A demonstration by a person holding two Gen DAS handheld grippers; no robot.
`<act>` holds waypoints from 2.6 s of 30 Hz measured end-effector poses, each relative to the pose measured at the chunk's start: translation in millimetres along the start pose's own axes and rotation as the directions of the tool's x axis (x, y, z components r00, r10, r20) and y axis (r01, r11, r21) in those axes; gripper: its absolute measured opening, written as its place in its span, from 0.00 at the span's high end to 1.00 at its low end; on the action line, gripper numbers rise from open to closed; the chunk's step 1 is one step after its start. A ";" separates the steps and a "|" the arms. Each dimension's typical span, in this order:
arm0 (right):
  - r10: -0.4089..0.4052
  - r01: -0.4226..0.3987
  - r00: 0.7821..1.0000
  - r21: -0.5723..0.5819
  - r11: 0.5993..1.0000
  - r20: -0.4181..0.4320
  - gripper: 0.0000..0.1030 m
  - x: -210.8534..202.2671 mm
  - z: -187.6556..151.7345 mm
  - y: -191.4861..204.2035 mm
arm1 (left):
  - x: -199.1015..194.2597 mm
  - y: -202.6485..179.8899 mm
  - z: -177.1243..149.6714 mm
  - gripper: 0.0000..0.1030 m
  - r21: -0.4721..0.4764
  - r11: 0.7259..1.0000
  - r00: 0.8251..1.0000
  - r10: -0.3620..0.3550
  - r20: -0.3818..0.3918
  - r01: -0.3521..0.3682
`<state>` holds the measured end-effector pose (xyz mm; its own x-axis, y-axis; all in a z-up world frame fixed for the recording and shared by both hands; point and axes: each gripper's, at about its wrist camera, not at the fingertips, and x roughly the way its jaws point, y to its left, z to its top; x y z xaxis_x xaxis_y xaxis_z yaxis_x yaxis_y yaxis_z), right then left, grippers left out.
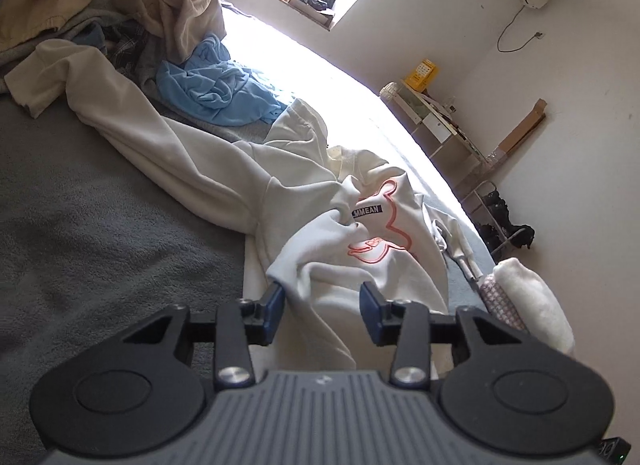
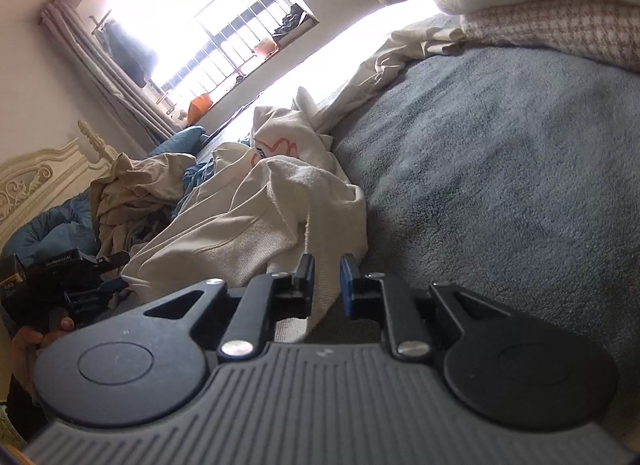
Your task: Fold clothes
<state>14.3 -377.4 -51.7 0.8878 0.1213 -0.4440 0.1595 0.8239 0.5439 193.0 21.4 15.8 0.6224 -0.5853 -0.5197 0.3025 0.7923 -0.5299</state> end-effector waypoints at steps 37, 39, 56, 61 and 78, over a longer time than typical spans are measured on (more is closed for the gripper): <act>0.424 -0.408 0.900 0.149 0.901 -0.099 0.95 54.5 25.8 138.4 | -40.1 -82.6 -152.0 0.39 0.574 0.807 0.990 0.096 0.103 -0.138; 0.454 -0.441 0.887 0.136 0.887 -0.089 0.95 44.1 29.4 150.7 | -38.4 -89.6 -148.2 0.37 0.560 0.815 0.987 0.092 0.130 -0.150; 0.501 -0.506 0.855 -0.007 0.862 -0.136 0.92 9.1 22.0 189.0 | -98.3 -49.8 -96.1 0.96 0.116 0.894 0.827 0.343 0.444 -0.433; 0.401 -0.445 0.878 -0.142 0.884 -0.260 0.71 15.6 -5.8 184.8 | -110.8 23.4 -92.4 0.96 -0.157 0.892 0.839 0.451 0.305 -0.423; -0.254 0.272 0.958 -0.684 0.677 0.130 0.53 -11.0 -92.7 85.8 | -105.3 72.7 -97.9 0.94 -0.245 0.874 0.853 0.472 0.222 -0.419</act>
<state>-21.8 -256.8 -66.2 0.8665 -0.1651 -0.4711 0.0546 0.9694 -0.2393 78.8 123.7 -33.6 0.8343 -0.0875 -0.5442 -0.1730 0.8959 -0.4093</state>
